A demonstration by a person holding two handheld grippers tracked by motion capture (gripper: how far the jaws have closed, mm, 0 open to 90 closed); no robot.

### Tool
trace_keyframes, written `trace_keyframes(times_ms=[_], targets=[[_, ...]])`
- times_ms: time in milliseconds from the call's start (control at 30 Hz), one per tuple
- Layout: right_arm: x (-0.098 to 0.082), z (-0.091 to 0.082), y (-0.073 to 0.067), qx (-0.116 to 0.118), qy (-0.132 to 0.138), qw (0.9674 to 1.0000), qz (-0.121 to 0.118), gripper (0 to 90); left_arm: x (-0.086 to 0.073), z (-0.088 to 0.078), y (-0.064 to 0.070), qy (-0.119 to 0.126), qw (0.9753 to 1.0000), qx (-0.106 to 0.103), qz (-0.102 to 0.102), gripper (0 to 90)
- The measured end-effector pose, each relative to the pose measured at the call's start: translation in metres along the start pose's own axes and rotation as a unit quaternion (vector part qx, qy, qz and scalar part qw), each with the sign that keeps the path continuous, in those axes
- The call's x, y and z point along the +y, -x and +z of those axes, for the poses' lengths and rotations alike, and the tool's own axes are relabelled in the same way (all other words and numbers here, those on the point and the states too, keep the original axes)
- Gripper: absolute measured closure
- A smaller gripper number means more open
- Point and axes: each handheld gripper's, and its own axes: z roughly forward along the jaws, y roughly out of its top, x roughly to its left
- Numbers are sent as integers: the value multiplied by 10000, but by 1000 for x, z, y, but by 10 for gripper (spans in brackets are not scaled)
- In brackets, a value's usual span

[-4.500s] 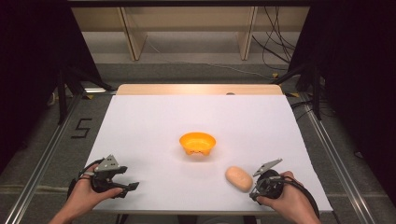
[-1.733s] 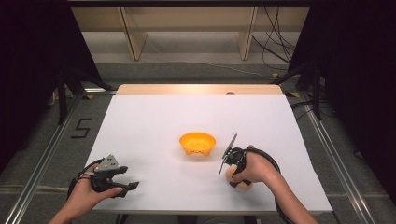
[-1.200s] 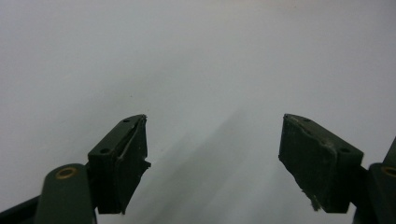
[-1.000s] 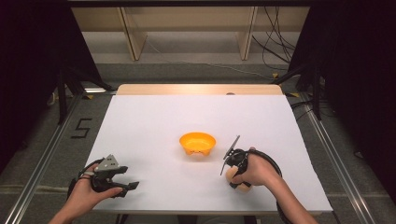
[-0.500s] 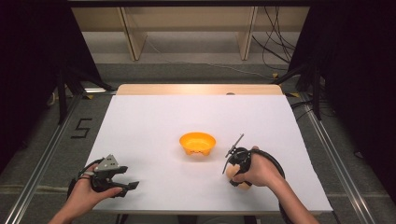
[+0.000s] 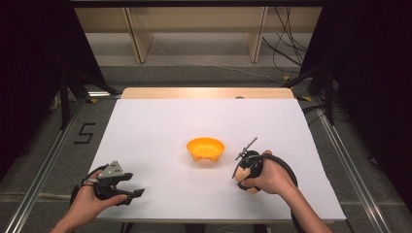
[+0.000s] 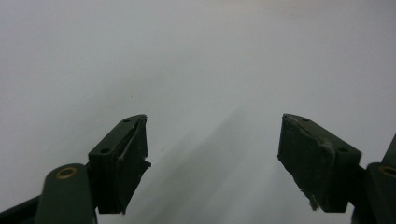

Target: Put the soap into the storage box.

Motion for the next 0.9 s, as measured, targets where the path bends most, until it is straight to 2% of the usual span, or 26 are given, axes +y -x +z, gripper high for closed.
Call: trace_keyframes(times_ms=[33, 133, 167, 200, 233, 300, 333, 400, 433, 500, 533, 567, 600, 633, 700, 733, 767, 833, 900], targets=[[0, -1, 0, -22, 57, 10000, 61, 335, 0, -1, -1, -54, 10000, 40, 67, 238], [-1, -2, 0, -51, 138, 9996, 224, 336, 0, 0, -1, -27, 10000, 57, 42, 238], [-1, -2, 1, -84, 212, 9996, 193, 335, 0, 0, 0, 13, 10000, -2, -5, 238], [-1, -2, 1, -99, 242, 9993, 271, 336, 0, 0, 0, 15, 10000, -3, -5, 238], [-1, -2, 3, -73, 275, 9994, 181, 336, 0, 0, 0, 14, 10000, -2, -6, 238], [-1, -3, 2, -122, 324, 9991, 264, 335, 0, 0, 0, 17, 10000, -3, -6, 238], [-1, -3, 2, -54, 327, 9989, 318, 336, 0, -1, -1, -16, 10000, 6, 36, 238], [-2, -5, 2, -97, 338, 9987, 377, 336, 0, -1, -1, -9, 10000, 16, 88, 238], [-2, -5, 2, -115, 395, 9986, 326, 336, 1, -1, -2, 0, 9999, 47, 128, 238], [-2, -7, 0, -57, 379, 9980, 505, 335, 1, -2, -2, -26, 9999, 38, 125, 238], [-2, -6, 2, -106, 453, 9981, 408, 336, 1, -1, -2, 13, 9999, 45, 123, 238], [-2, -7, 0, -59, 473, 9973, 566, 335, 1, -1, -2, 14, 9999, 44, 119, 238], [-2, -7, 3, -118, 546, 9977, 386, 336, 1, -1, -2, 13, 9999, 45, 118, 238], [-3, -7, 3, -132, 583, 9976, 356, 336, 1, -1, -2, 10, 9999, 43, 122, 238], [-3, -9, 2, -103, 510, 9970, 566, 336, 1, -1, -2, -5, 9999, 35, 126, 238], [-3, -9, 3, -33, 507, 9974, 510, 335, 1, -1, -2, 16, 9999, 40, 123, 238], [-4, -9, 1, -74, 601, 9964, 588, 336, 1, -1, -2, 7, 9999, 37, 120, 238], [-4, -9, 3, -125, 676, 9963, 508, 336, 1, -1, -2, 16, 9999, 43, 118, 238], [-4, -10, 2, -154, 743, 9954, 583, 336, 1, -1, -2, 17, 9999, 41, 116, 238]])
